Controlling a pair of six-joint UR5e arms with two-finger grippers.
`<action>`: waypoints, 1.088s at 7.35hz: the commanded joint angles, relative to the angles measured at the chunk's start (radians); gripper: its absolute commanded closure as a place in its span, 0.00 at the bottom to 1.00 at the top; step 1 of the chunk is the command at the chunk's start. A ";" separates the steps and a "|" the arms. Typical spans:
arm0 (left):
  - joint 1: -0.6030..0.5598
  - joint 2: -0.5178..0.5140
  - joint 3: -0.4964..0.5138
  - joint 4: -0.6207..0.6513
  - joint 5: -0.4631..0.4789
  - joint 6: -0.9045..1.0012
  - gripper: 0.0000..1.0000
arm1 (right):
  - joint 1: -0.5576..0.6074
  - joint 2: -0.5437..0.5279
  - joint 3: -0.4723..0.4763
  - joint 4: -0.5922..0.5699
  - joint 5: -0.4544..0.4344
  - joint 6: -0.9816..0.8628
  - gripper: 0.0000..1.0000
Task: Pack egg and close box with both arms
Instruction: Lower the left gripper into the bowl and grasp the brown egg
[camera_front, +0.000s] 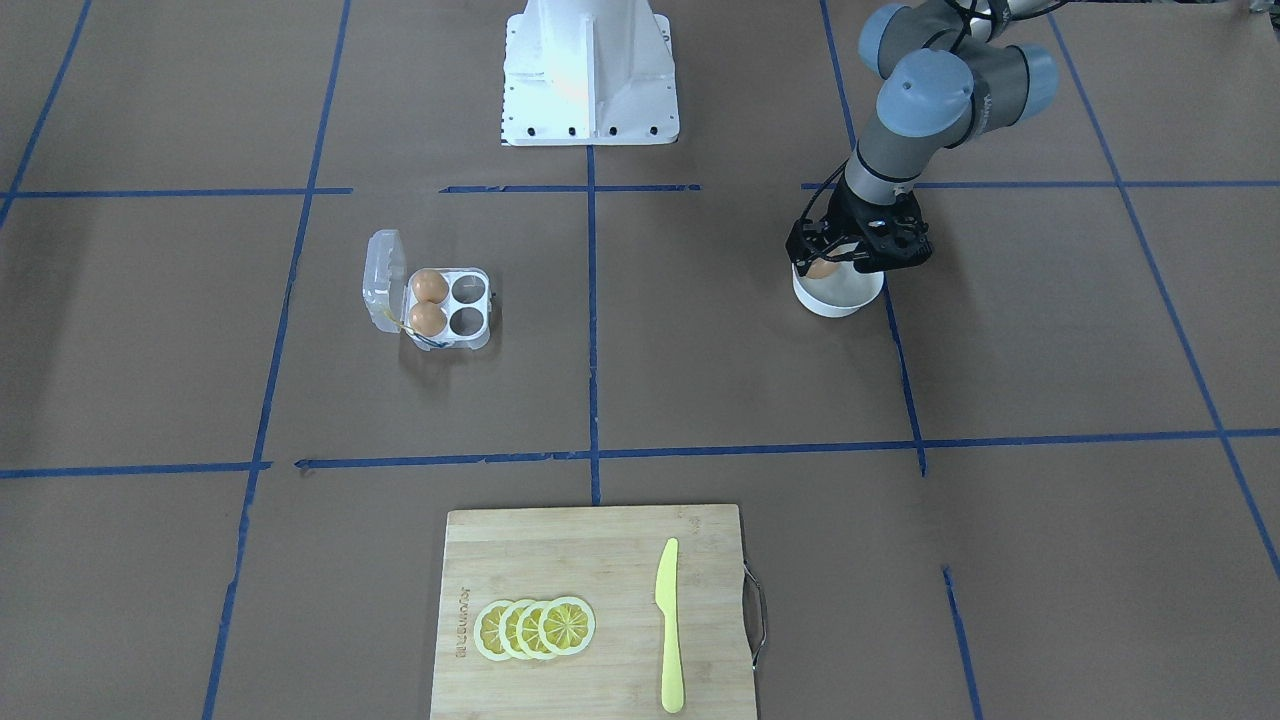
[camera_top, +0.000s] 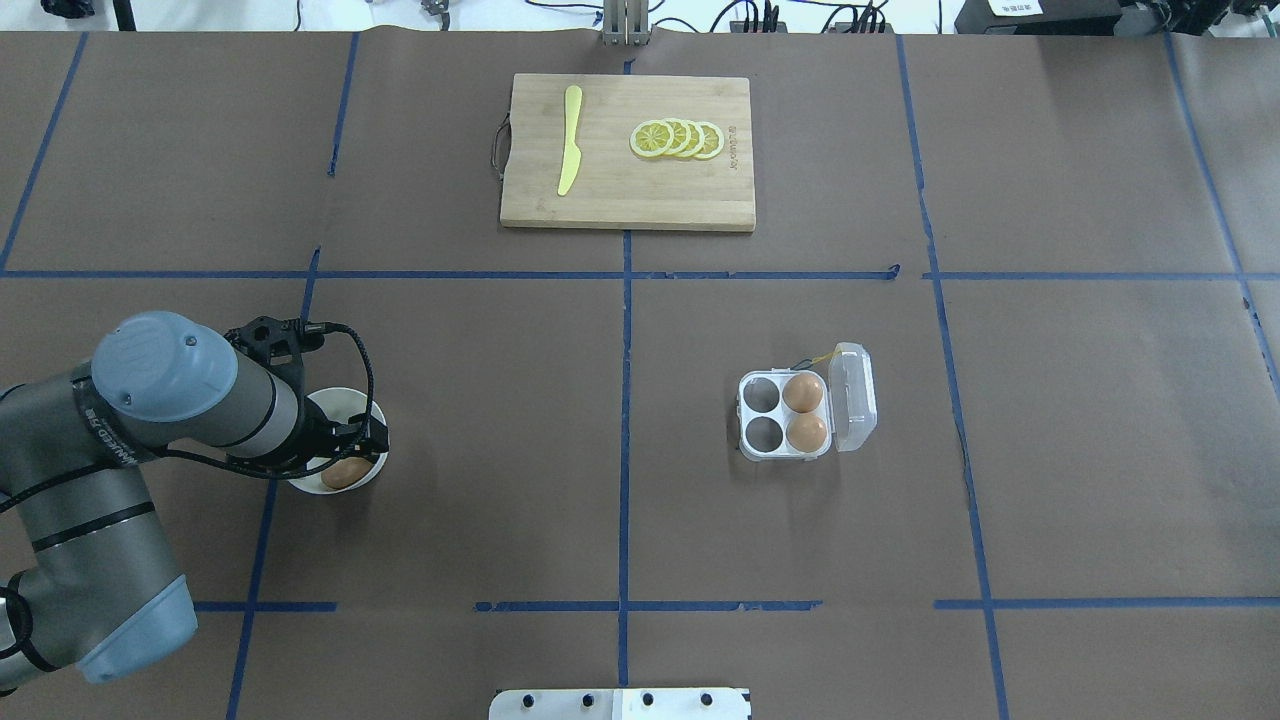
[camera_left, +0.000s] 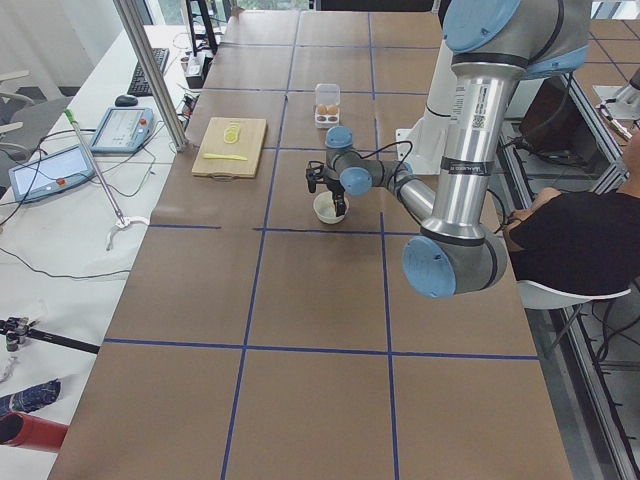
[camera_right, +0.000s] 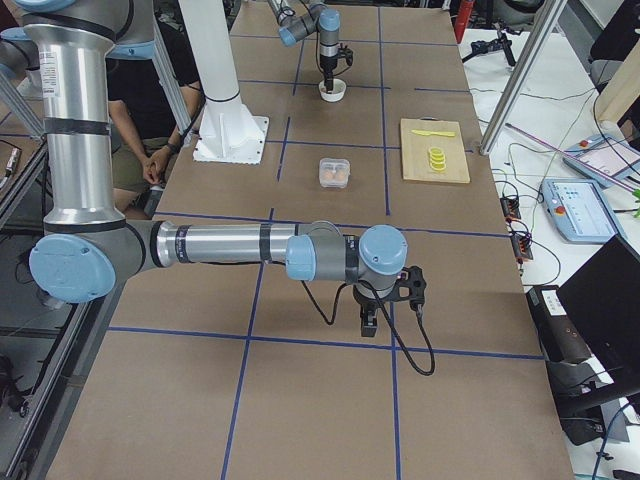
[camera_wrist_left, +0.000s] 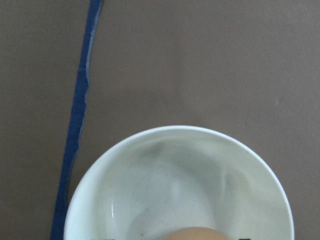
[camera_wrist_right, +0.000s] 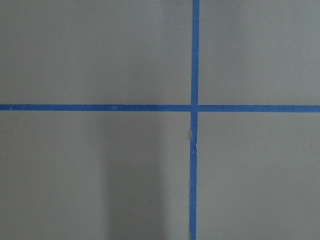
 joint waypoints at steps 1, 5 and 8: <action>0.015 0.000 0.000 0.000 0.000 -0.020 0.14 | -0.001 -0.001 0.003 0.001 0.001 0.000 0.00; 0.016 0.000 -0.006 0.001 -0.004 -0.053 0.46 | 0.001 -0.003 0.003 0.000 0.001 0.000 0.00; 0.015 0.000 -0.015 0.014 -0.004 -0.054 0.82 | 0.001 -0.003 0.014 0.000 -0.001 0.002 0.00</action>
